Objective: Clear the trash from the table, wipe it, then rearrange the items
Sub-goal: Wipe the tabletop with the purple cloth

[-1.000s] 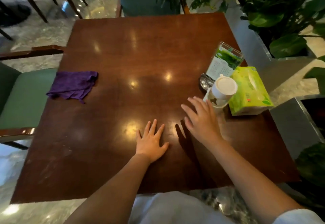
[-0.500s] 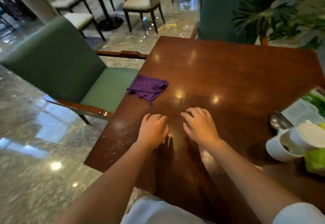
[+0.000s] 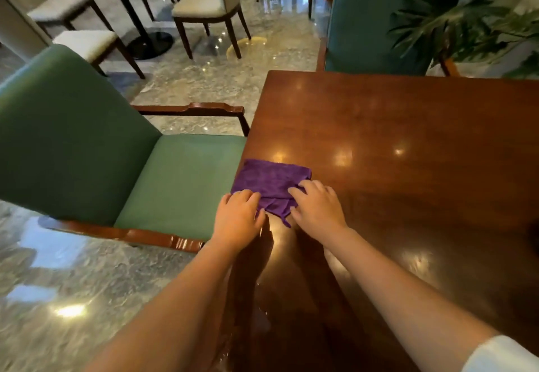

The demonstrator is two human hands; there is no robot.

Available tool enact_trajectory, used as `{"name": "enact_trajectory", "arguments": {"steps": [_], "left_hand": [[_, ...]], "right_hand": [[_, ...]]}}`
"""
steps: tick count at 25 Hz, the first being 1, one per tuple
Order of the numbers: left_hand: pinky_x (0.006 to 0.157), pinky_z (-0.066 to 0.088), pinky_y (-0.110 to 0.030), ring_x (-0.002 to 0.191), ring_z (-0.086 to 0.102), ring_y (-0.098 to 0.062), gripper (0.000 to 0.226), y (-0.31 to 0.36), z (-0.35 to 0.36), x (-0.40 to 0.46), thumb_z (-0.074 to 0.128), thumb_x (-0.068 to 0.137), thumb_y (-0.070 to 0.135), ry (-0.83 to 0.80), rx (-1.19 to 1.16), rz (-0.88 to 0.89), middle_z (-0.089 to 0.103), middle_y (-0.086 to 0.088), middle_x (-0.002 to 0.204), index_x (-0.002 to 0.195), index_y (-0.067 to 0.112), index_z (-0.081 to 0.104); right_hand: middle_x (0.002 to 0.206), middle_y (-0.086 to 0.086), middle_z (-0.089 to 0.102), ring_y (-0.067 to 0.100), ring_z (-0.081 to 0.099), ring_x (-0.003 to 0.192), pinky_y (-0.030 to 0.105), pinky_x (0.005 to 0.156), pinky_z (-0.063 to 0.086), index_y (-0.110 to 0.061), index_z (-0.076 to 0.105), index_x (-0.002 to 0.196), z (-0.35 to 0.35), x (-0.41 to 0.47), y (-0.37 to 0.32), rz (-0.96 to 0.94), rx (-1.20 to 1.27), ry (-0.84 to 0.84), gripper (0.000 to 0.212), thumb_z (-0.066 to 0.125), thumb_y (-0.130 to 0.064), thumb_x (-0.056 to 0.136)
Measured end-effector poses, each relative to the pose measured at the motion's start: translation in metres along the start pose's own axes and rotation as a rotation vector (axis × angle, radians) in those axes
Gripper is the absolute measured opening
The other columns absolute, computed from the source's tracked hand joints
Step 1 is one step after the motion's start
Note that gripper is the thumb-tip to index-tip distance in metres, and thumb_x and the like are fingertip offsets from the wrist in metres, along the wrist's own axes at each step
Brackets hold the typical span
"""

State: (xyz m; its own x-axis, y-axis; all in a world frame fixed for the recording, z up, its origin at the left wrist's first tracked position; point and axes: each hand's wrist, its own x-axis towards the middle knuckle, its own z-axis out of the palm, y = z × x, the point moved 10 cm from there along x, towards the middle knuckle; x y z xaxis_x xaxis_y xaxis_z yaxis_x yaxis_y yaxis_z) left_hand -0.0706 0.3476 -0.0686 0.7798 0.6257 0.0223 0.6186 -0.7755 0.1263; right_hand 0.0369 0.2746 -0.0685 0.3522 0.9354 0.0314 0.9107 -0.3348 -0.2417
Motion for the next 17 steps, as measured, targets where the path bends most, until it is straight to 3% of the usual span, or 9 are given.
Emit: {"name": "enact_trajectory", "arguments": {"steps": [5,8,11,14,17], "left_hand": [[0.1,0.033,-0.041,0.122,0.045,-0.026,0.042,-0.019,0.033,0.059,0.047,0.092,0.033,-0.062,-0.005,0.095,0.052,-0.009,0.131,0.129,0.014,0.049],[0.111,0.022,-0.045,0.14,0.023,-0.025,0.05,-0.031,0.06,0.075,0.039,0.097,0.036,-0.162,-0.006,0.07,0.031,-0.01,0.151,0.143,0.019,0.033],[0.114,0.018,-0.047,0.145,0.008,-0.025,0.053,-0.039,0.086,0.075,0.033,0.099,0.038,-0.268,-0.002,0.069,0.014,-0.009,0.158,0.148,0.023,0.019],[0.113,0.023,-0.045,0.144,0.01,-0.027,0.053,-0.039,0.09,0.073,0.034,0.099,0.037,-0.251,-0.049,0.072,0.014,-0.011,0.158,0.148,0.022,0.02],[0.108,0.033,-0.042,0.142,0.021,-0.027,0.047,-0.037,0.083,0.067,0.041,0.098,0.032,-0.193,-0.113,0.04,0.027,-0.011,0.154,0.143,0.019,0.035]], "right_hand": [[0.148,0.012,0.034,0.029,0.027,0.135,0.044,0.103,0.033,-0.023,0.038,0.138,0.036,0.053,0.007,0.106,-0.086,-0.031,0.049,0.049,-0.036,0.092],[0.153,0.011,0.024,0.029,0.018,0.141,0.045,0.109,0.028,-0.025,0.03,0.142,0.066,0.064,0.01,0.189,-0.086,-0.122,0.052,0.044,-0.04,0.094],[0.156,0.01,0.018,0.029,0.013,0.143,0.044,0.111,0.026,-0.024,0.021,0.145,0.086,0.062,0.014,0.26,-0.072,-0.195,0.057,0.041,-0.042,0.096],[0.155,0.01,0.019,0.029,0.013,0.142,0.041,0.11,0.03,-0.022,0.024,0.145,0.089,0.061,0.014,0.276,-0.036,-0.192,0.055,0.044,-0.039,0.096],[0.148,0.013,0.033,0.029,0.024,0.137,0.039,0.103,0.039,-0.017,0.041,0.137,0.082,0.058,0.011,0.265,0.012,-0.159,0.044,0.05,-0.026,0.095]]}}
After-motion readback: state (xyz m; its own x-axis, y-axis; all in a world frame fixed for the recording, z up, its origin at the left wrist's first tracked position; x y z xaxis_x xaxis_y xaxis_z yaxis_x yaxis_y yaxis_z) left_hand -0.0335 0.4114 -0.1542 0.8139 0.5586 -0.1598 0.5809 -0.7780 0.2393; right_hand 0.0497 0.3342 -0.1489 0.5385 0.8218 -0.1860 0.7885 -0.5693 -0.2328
